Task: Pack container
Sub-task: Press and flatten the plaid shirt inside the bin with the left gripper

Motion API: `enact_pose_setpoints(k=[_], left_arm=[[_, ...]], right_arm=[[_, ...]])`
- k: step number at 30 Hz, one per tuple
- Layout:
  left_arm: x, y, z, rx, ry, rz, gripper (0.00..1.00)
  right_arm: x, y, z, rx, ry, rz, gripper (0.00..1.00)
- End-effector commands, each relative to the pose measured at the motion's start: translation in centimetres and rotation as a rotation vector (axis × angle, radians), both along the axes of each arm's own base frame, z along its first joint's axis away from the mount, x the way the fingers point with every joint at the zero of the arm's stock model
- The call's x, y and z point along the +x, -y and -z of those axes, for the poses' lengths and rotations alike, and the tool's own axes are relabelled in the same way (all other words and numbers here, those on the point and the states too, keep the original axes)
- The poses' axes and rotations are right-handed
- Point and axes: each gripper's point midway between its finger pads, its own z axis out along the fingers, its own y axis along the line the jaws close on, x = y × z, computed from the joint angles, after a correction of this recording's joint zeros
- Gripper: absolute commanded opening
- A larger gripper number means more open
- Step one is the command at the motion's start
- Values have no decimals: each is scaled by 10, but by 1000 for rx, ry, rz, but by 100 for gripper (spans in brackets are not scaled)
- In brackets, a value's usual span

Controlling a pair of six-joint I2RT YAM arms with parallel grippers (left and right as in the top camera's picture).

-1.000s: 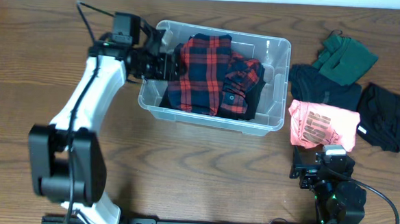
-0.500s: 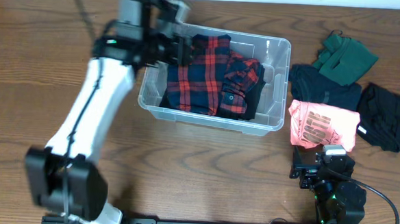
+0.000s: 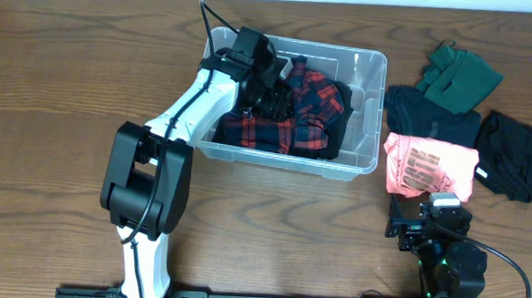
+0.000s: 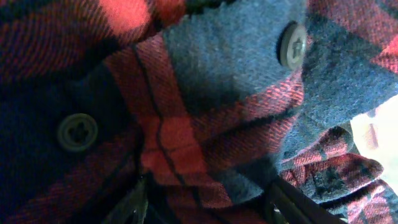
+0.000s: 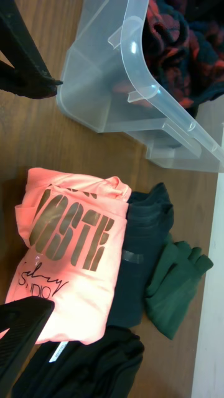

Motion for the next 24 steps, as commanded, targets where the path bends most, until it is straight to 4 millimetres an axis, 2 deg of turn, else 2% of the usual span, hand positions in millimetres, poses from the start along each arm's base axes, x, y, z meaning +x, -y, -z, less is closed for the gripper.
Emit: enact_pose_setpoints(k=[1, 3, 10, 13, 16, 24], left_arm=[[-24, -22, 50, 81, -168, -39, 59], [-24, -23, 33, 63, -160, -44, 57], [-24, -25, -66, -12, 10, -40, 57], [-27, -26, -96, -29, 81, -29, 57], [-34, -28, -99, -23, 62, -29, 57], [-78, -36, -64, 42, -119, 15, 57]], right_arm=[[0, 1, 0, 0, 3, 4, 99], [0, 1, 0, 0, 3, 4, 99], [0, 1, 0, 0, 3, 4, 99], [0, 1, 0, 0, 3, 4, 99], [0, 1, 0, 0, 3, 4, 99], [0, 1, 0, 0, 3, 4, 99]])
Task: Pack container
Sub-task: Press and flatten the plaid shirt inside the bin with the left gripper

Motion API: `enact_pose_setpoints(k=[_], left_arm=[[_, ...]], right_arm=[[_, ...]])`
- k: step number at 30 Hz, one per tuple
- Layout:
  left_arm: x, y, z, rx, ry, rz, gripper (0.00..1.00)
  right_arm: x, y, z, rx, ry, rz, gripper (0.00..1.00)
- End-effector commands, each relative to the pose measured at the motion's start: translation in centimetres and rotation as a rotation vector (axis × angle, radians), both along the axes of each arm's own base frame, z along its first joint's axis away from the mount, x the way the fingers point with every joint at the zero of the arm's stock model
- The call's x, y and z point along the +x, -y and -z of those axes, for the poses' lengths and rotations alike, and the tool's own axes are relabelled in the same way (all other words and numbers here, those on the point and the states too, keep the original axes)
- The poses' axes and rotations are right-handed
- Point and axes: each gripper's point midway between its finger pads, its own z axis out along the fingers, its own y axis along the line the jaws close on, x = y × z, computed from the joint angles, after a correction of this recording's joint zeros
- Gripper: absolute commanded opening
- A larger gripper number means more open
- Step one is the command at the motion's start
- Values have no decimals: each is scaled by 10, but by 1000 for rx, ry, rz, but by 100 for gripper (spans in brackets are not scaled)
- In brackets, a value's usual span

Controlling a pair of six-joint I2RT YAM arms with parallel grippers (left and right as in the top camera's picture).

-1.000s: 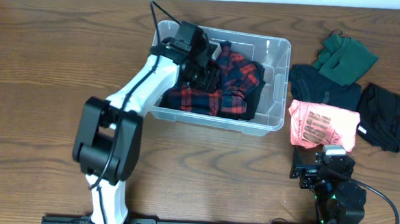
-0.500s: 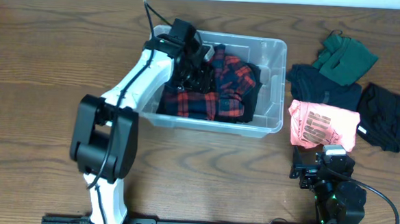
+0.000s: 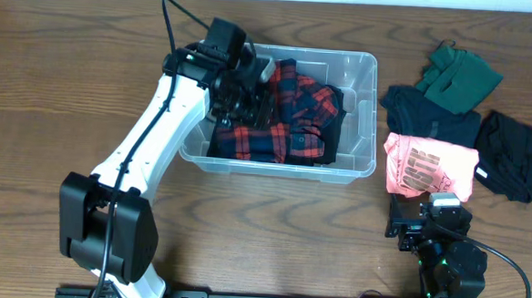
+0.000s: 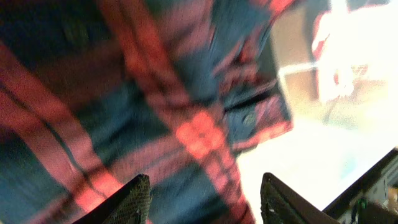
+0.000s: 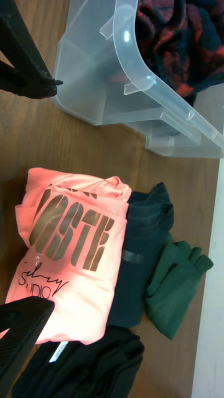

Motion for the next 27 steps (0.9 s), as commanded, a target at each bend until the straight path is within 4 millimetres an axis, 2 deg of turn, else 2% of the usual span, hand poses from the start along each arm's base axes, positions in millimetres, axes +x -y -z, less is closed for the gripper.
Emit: enact_pose_setpoints(k=[1, 4, 8, 14, 18, 21, 23, 27], left_arm=[[-18, -1, 21, 34, -66, 42, 57], [-33, 1, 32, 52, -86, 104, 57], [-41, 1, 52, 62, -85, 155, 57], [-40, -4, 100, 103, -130, 150, 57], [-33, -11, 124, 162, -140, 132, 57], [-28, -14, 126, 186, -125, 116, 57], [-25, -14, 119, 183, -130, 92, 57], [-23, -3, 80, 121, -145, 96, 57]], right_arm=[[0, 1, 0, 0, 3, 3, 99], [0, 1, 0, 0, 3, 3, 99], [0, 1, 0, 0, 3, 3, 99], [0, 1, 0, 0, 3, 3, 99], [0, 1, 0, 0, 3, 3, 99], [0, 1, 0, 0, 3, 3, 99], [0, 1, 0, 0, 3, 3, 99], [0, 1, 0, 0, 3, 3, 99]])
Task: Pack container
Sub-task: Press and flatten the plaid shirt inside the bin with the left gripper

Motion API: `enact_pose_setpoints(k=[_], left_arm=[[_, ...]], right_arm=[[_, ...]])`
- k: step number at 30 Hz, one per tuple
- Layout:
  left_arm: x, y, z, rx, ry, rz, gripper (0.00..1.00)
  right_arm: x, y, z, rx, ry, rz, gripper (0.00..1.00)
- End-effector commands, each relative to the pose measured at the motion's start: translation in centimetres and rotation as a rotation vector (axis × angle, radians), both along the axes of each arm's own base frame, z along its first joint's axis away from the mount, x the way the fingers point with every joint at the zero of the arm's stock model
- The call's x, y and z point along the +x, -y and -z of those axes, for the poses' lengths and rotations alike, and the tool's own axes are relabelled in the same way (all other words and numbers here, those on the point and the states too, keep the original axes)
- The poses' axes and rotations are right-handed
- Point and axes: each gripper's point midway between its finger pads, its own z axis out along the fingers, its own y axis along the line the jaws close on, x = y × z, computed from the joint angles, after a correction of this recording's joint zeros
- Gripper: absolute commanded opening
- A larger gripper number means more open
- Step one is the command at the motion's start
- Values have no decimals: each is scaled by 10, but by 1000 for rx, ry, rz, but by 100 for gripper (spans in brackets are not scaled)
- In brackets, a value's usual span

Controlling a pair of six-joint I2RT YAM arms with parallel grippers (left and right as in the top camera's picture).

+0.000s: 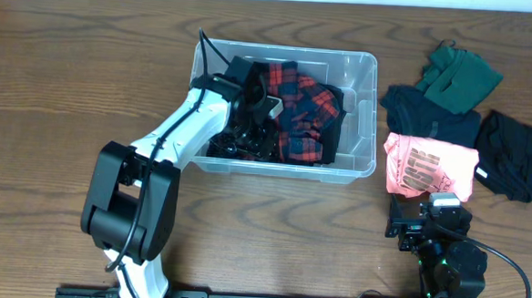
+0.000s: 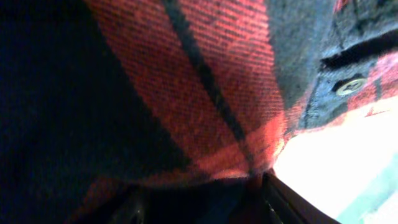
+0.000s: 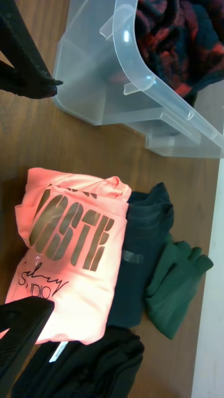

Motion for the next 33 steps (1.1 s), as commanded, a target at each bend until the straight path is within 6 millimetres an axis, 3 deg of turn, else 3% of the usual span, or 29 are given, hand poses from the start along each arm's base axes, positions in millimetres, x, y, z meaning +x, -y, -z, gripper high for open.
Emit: enact_pose_setpoints(k=[1, 7, 10, 13, 17, 21, 29, 31, 33], left_arm=[[12, -4, -18, 22, 10, -24, 57], [54, 17, -93, -106, 250, -21, 57], [83, 26, -110, -148, 397, -25, 58], [113, 24, -108, -117, 511, -51, 58], [151, 8, -84, 10, 618, -117, 58], [167, 8, -51, 35, 608, -125, 58], [152, 2, 54, 121, 402, -98, 59], [144, -1, 60, 136, 368, -93, 59], [144, -1, 54, 136, 368, -93, 59]], right_arm=[[0, 1, 0, 0, 3, 4, 99], [0, 1, 0, 0, 3, 4, 99], [0, 1, 0, 0, 3, 4, 99], [0, 1, 0, 0, 3, 4, 99], [0, 1, 0, 0, 3, 4, 99], [0, 1, 0, 0, 3, 4, 99], [0, 1, 0, 0, 3, 4, 99], [0, 1, 0, 0, 3, 4, 99], [0, 1, 0, 0, 3, 4, 99]])
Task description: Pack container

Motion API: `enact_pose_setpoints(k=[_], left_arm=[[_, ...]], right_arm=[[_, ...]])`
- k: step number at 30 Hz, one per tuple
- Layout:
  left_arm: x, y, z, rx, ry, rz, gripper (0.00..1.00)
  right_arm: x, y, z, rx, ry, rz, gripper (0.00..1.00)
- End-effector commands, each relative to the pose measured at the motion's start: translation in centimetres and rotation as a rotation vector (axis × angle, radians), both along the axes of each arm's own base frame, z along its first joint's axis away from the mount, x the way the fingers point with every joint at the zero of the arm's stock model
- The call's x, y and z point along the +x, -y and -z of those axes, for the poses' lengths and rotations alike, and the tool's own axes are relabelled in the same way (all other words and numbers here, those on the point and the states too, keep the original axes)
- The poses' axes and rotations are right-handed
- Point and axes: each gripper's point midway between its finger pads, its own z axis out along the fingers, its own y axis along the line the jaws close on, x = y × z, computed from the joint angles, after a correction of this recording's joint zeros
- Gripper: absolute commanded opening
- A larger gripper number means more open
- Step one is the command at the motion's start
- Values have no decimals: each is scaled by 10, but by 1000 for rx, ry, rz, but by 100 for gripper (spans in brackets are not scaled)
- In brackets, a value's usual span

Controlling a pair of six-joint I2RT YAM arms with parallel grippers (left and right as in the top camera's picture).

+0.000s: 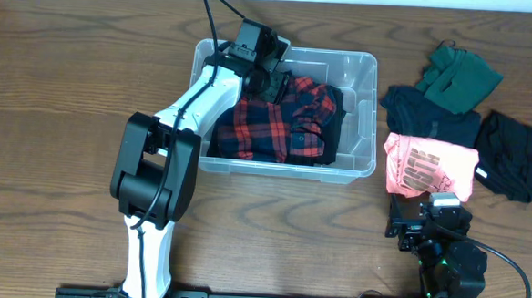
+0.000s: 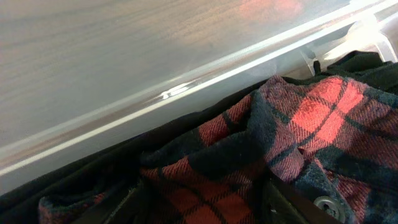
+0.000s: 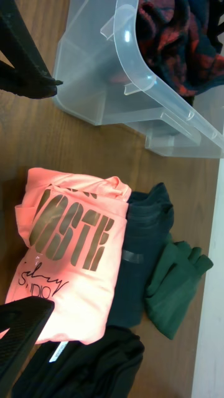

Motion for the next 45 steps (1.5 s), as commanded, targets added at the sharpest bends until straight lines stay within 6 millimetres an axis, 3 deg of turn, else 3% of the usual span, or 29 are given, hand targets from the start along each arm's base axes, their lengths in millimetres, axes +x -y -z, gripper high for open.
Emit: enact_pose_setpoints(k=[1, 3, 6, 10, 13, 14, 18, 23, 26, 31, 36, 38, 40, 41, 45], left_arm=[[-20, -16, 37, 74, -115, -24, 59], [-17, -15, 17, 65, -91, -24, 59], [-10, -13, -38, 33, -7, -25, 61], [-2, -9, -146, -46, 193, -26, 65], [-9, 2, -199, -141, 293, 18, 65], [-13, 7, -206, -165, 298, 37, 65], [-31, 4, -199, -168, 208, 26, 64], [-35, -36, -196, -160, 125, -90, 65], [-29, -88, -211, -164, 140, -214, 67], [-28, -192, -241, -157, 212, -435, 67], [-48, -283, -241, -148, 176, -667, 68], [-60, -306, -234, -140, 135, -730, 69], [-73, -325, -226, -136, 94, -787, 79], [-78, -332, -223, -134, 77, -808, 98], [-96, -352, -214, -132, 19, -874, 98]], right_arm=[[0, 1, 0, 0, 3, 4, 99], [0, 1, 0, 0, 3, 4, 99], [0, 1, 0, 0, 3, 4, 99], [0, 1, 0, 0, 3, 4, 99], [0, 1, 0, 0, 3, 4, 99], [0, 1, 0, 0, 3, 4, 99], [0, 1, 0, 0, 3, 4, 99], [0, 1, 0, 0, 3, 4, 99], [0, 1, 0, 0, 3, 4, 99], [0, 1, 0, 0, 3, 4, 99], [0, 1, 0, 0, 3, 4, 99], [0, 1, 0, 0, 5, 3, 99], [3, 1, -7, 7, 32, 4, 99], [3, -2, -8, 38, 38, -4, 99], [4, -18, -15, 171, 52, -54, 99]])
